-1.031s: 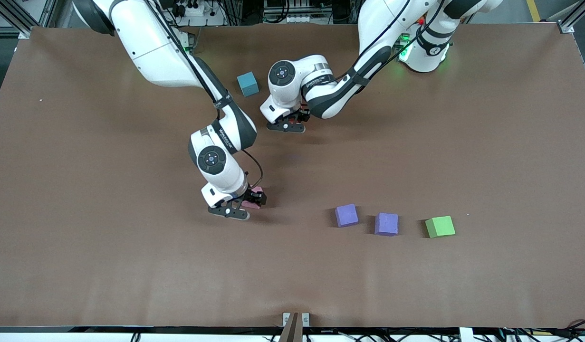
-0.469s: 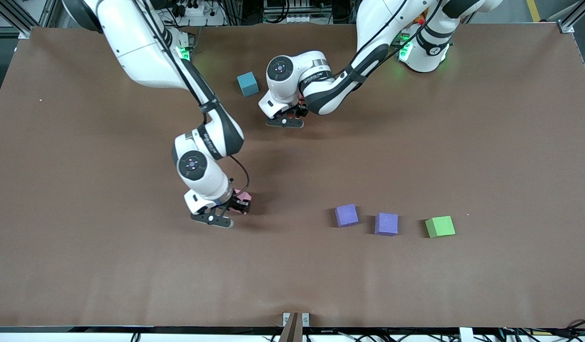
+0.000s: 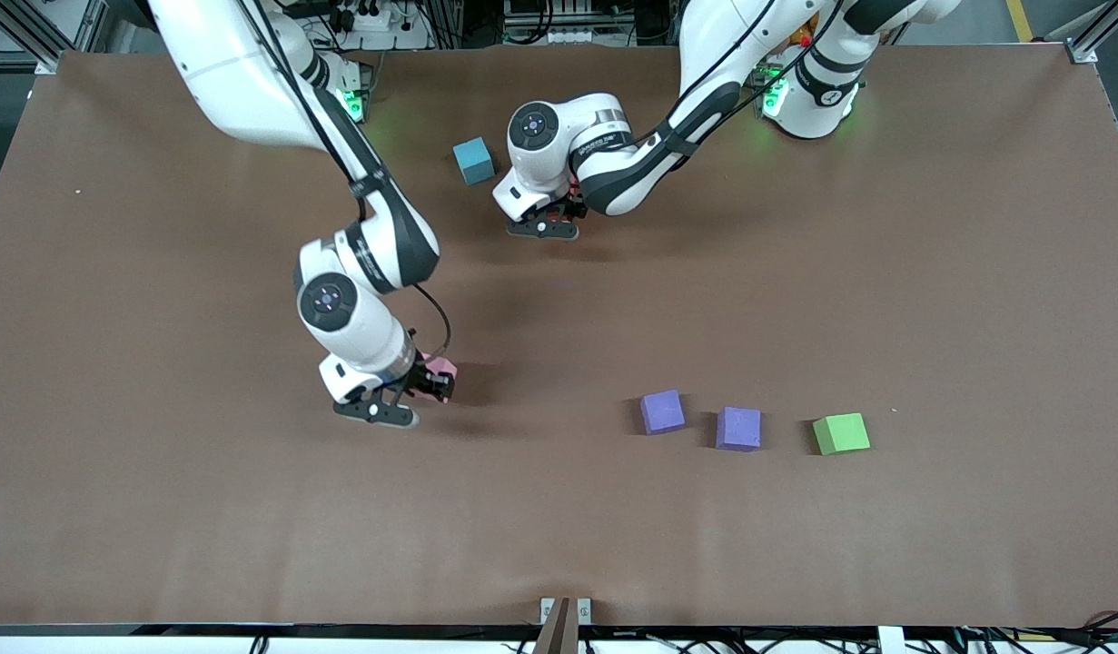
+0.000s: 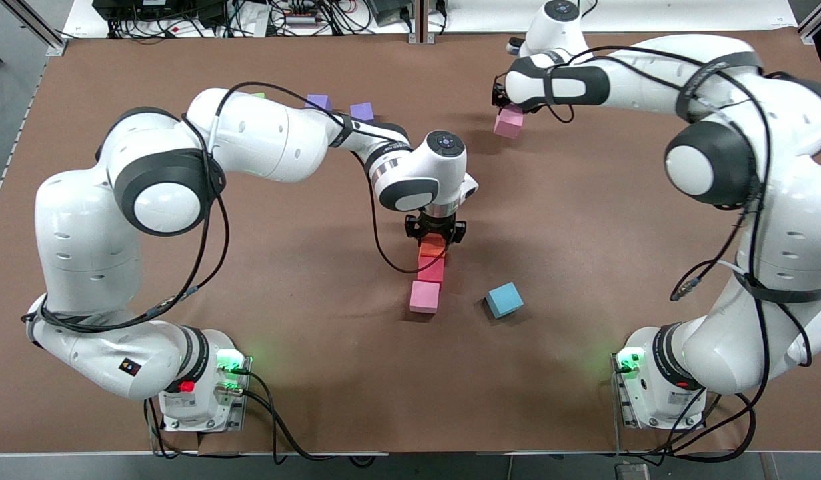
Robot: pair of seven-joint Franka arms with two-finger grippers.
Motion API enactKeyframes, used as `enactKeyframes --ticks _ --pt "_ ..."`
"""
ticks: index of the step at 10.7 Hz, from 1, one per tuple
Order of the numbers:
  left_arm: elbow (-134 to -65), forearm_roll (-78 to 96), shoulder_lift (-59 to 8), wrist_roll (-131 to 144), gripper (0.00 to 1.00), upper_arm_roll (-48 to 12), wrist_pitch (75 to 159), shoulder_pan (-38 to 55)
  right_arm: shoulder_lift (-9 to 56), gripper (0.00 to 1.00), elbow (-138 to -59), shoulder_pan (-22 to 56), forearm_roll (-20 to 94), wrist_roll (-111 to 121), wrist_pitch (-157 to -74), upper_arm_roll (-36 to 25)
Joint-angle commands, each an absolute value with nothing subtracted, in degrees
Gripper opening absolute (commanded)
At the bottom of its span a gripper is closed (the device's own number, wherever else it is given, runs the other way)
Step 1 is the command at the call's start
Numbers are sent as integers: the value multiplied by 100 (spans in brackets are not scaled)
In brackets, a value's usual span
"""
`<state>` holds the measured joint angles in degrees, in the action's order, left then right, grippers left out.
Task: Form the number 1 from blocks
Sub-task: 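Place orange below red with the left gripper while the right gripper lifts pink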
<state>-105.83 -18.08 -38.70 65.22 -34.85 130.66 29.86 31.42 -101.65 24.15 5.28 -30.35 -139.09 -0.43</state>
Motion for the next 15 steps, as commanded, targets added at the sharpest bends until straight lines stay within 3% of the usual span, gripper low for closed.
enactKeyframes --ticks 1,3,9,15 --pt "-10505 -2004 -3683 6662 100 -3446 13122 2909 2366 45 -11142 2206 492 -2865 -13948 193" --pt "-10127 -2013 -3560 6662 100 -3314 13078 2804 2119 45 -11503 2276 492 -2865 -13948 193" --pt "-10125 -2021 -2962 5347 100 -2402 13052 2215 1890 44 -11970 3267 519 -3478 -13948 185" --pt "-9275 -1777 -3339 4255 100 -1257 13052 2215 2117 44 -11997 4718 519 -5087 -14299 193"
